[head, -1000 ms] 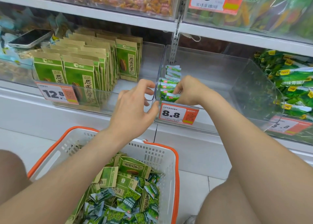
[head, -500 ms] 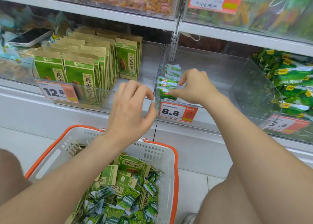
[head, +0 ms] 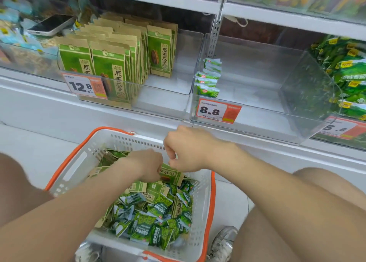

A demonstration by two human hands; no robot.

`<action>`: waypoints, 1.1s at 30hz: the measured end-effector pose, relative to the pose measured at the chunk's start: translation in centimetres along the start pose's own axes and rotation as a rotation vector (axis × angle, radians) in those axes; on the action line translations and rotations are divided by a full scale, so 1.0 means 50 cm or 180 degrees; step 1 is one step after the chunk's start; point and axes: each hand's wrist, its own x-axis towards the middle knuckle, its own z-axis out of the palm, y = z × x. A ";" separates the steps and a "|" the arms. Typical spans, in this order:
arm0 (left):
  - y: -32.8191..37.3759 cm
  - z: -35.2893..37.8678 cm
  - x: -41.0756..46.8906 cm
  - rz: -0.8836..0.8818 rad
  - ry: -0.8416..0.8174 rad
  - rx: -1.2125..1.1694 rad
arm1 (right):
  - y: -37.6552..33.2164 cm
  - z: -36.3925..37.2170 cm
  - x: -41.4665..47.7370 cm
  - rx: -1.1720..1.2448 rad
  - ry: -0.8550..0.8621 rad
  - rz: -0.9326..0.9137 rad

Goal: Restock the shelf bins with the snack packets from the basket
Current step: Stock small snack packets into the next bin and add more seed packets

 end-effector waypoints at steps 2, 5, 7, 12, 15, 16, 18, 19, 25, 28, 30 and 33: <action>-0.001 0.055 0.011 0.0081 -0.0549 0.0119 | -0.025 0.028 0.007 -0.0231 -0.0287 -0.0157; -0.001 0.141 0.019 -0.0034 -0.0977 0.0274 | -0.050 0.052 0.018 -0.0420 -0.0513 -0.0367; -0.009 0.200 0.022 -0.0195 -0.0921 0.0334 | -0.059 0.061 0.025 -0.0455 -0.0609 -0.0475; -0.015 0.258 0.018 -0.0115 -0.0410 0.0620 | -0.062 0.070 0.041 -0.0525 -0.0729 -0.0625; -0.015 0.244 0.023 -0.0109 -0.0321 0.0530 | -0.056 0.069 0.050 -0.0581 -0.0848 -0.0618; -0.016 0.234 0.024 -0.0155 -0.0293 0.0441 | -0.053 0.068 0.052 -0.0577 -0.0884 -0.0598; -0.022 0.210 0.030 -0.0192 -0.0186 0.0087 | -0.045 0.068 0.056 -0.0473 -0.0891 -0.0489; -0.026 0.194 0.032 -0.0195 -0.0087 -0.0093 | -0.041 0.069 0.059 -0.0385 -0.0848 -0.0424; -0.040 0.067 0.029 -0.0320 0.0878 -0.1878 | -0.018 0.051 0.071 0.0036 -0.0586 -0.0144; -0.033 0.005 0.000 -0.0484 0.1122 -0.3359 | 0.007 0.034 0.061 0.0157 -0.0382 0.0156; -0.024 -0.025 -0.022 -0.0578 0.1306 -0.4169 | 0.022 0.028 0.052 0.0283 -0.0190 0.0326; -0.010 -0.061 -0.051 -0.0497 0.1431 -0.4743 | 0.024 0.019 0.038 0.0605 0.0054 0.0456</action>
